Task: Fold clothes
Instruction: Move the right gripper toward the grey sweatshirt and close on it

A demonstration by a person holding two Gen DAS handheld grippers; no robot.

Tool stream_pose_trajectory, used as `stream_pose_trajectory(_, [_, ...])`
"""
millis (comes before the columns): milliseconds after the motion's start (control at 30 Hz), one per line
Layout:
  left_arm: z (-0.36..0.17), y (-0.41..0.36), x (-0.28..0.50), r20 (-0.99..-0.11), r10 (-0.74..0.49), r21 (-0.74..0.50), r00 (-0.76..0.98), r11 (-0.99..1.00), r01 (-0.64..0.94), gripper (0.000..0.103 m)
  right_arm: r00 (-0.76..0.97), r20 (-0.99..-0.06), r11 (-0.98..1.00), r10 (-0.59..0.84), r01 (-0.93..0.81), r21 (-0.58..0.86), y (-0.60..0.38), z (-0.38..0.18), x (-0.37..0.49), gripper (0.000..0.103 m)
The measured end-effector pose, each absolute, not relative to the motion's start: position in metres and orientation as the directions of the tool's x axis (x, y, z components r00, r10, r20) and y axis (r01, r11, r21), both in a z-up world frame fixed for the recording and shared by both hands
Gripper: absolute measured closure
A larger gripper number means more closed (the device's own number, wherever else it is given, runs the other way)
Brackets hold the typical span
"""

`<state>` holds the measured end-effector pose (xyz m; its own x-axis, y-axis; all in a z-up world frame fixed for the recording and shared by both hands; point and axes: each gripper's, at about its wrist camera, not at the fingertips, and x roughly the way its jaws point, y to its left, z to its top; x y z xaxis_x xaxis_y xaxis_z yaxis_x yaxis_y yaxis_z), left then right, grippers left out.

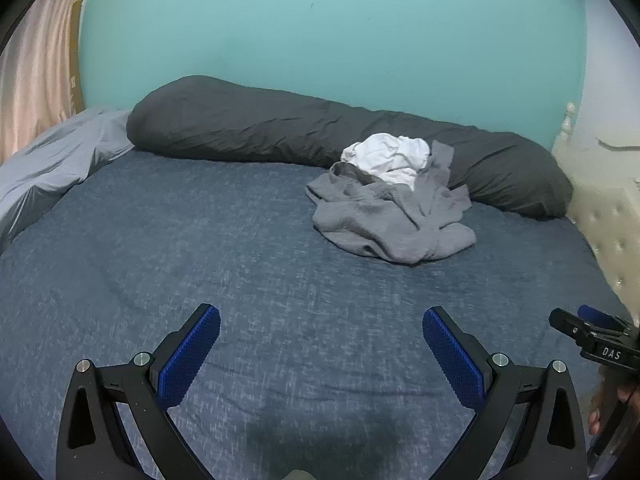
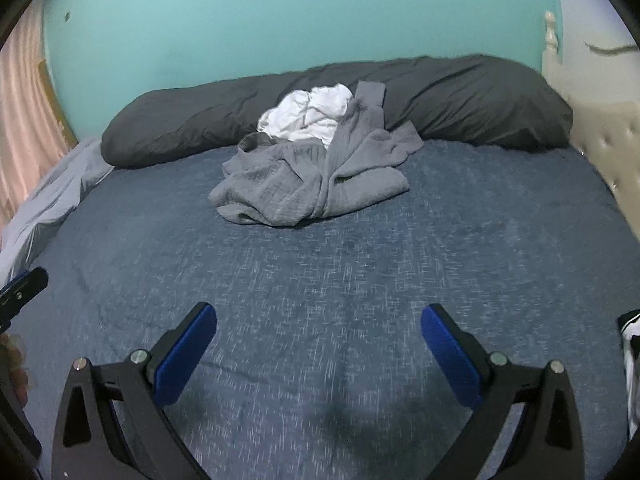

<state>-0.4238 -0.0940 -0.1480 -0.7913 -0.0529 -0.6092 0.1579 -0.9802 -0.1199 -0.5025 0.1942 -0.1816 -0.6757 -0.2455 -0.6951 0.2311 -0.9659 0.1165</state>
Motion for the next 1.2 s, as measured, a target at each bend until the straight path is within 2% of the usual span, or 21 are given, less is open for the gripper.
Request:
stream_pose_trajectory(433, [-0.167,-0.129,-0.497,-0.672,-0.07,-0.115,-0.738,-0.974,0.197,0.0,-0.6,-0.767,-0.968,-0.226,0.227,0.108,0.162,-0.22,-0.596,0.002])
stream_pose_trajectory(567, [-0.18,-0.14,-0.522,-0.696,-0.076,-0.119,-0.714,-0.969,0.218,0.0,-0.577,-0.784,-0.969,-0.229,0.212,0.127,0.155,-0.233,-0.632,0.007])
stream_pose_trajectory(767, [-0.196,-0.151,-0.55,-0.713,-0.074,-0.127,-0.697,-0.964,0.233,0.0,-0.572,-0.792,-0.972,-0.214,0.204,0.115,0.142,-0.253,-0.676,0.008])
stream_pose_trajectory(1067, [-0.212,-0.166,-0.565,-0.73,-0.068,-0.139,-0.68,-0.96,0.244,0.0,-0.548,-0.806,-0.974,-0.224,0.138,0.177,0.126,-0.292,-0.738,0.008])
stream_pose_trajectory(1200, [-0.218,-0.172,-0.567,-0.734,-0.067,-0.14,-0.676,-0.959,0.247,0.0,-0.536,-0.816,-0.975,-0.217,0.16,0.154,0.11,-0.305,-0.757,0.008])
